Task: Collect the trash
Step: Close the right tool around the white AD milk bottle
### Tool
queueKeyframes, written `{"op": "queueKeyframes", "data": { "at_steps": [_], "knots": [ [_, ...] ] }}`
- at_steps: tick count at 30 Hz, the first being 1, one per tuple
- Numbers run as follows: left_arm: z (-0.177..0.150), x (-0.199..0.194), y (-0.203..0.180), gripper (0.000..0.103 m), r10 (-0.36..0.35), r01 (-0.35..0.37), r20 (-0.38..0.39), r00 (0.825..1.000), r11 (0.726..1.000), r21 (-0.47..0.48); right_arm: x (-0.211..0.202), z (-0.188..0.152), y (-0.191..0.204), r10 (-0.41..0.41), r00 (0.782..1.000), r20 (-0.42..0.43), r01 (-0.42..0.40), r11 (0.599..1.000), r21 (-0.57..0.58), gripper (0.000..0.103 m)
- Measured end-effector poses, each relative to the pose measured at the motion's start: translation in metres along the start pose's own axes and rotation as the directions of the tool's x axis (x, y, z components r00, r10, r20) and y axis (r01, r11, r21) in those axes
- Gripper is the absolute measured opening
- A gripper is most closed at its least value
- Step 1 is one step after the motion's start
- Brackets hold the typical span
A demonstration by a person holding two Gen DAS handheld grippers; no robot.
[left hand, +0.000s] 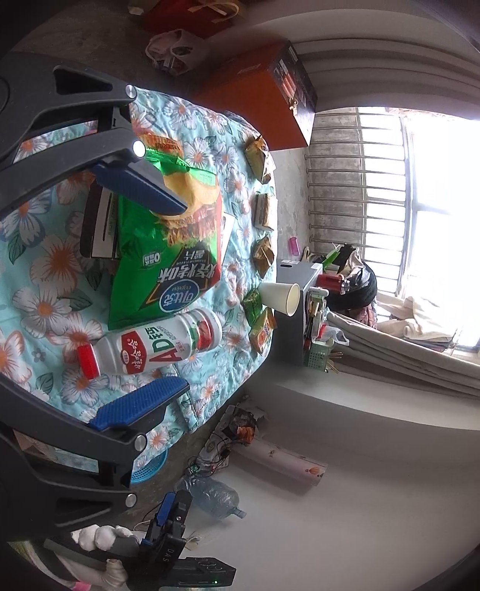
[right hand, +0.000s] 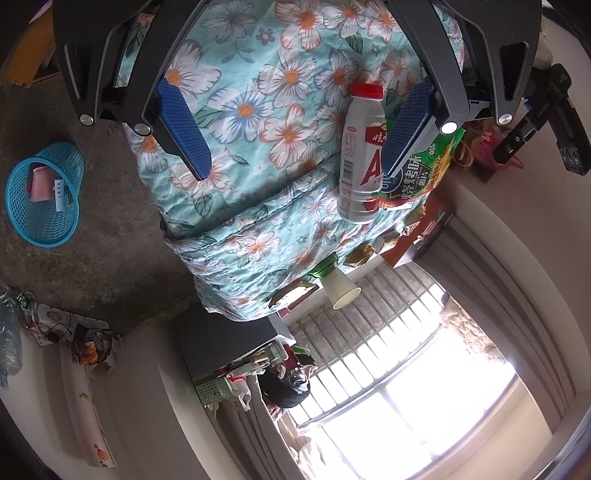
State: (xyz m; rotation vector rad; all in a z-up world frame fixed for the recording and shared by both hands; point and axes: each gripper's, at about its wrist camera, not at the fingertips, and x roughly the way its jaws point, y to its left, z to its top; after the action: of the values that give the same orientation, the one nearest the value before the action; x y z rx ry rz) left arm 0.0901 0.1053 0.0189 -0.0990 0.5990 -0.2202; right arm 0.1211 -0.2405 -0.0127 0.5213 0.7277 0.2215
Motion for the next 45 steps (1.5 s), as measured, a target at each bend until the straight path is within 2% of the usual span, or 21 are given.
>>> {"op": "queueKeyframes", "data": {
  "at_steps": [6,13,23,31,36,38,42,45],
  "knots": [
    [-0.014,0.0,0.021,0.085,-0.004,0.004,-0.003,1.0,1.0,-0.018,0.032,-0.003,0.017,0.076,0.994,-0.084,-0.075,0.997,0.022,0.09],
    [-0.024,0.0,0.04,0.085,-0.019,0.019,0.002,1.0,1.0,-0.006,0.082,-0.009,0.046,0.116,0.976,-0.187,-0.115,0.993,0.014,0.09],
    [-0.038,0.003,0.061,0.085,0.012,-0.012,-0.004,1.0,0.999,0.034,0.147,-0.009,0.071,0.102,0.947,-0.306,-0.108,0.994,-0.004,0.09],
    [-0.043,0.007,0.084,0.085,0.02,-0.02,-0.02,1.0,1.0,-0.017,0.169,-0.009,0.078,0.09,0.934,-0.347,-0.103,0.995,-0.02,0.09],
    [-0.05,0.01,0.089,0.085,-0.041,0.04,-0.055,0.998,0.999,-0.024,0.175,-0.012,0.079,0.078,0.929,-0.361,-0.091,0.996,-0.02,0.086],
    [-0.056,0.015,0.087,0.085,-0.076,0.075,-0.097,0.992,0.997,-0.019,0.177,-0.012,0.079,0.077,0.928,-0.364,-0.09,0.996,-0.019,0.085],
    [-0.07,0.03,0.081,0.085,-0.036,0.039,-0.149,0.988,0.999,0.016,0.184,-0.014,0.08,0.069,0.923,-0.379,-0.085,0.996,-0.025,0.078],
    [-0.072,0.039,0.079,0.085,-0.011,0.016,-0.157,0.988,0.999,0.028,0.188,-0.015,0.08,0.066,0.919,-0.389,-0.083,0.996,-0.026,0.067]
  ]
}}
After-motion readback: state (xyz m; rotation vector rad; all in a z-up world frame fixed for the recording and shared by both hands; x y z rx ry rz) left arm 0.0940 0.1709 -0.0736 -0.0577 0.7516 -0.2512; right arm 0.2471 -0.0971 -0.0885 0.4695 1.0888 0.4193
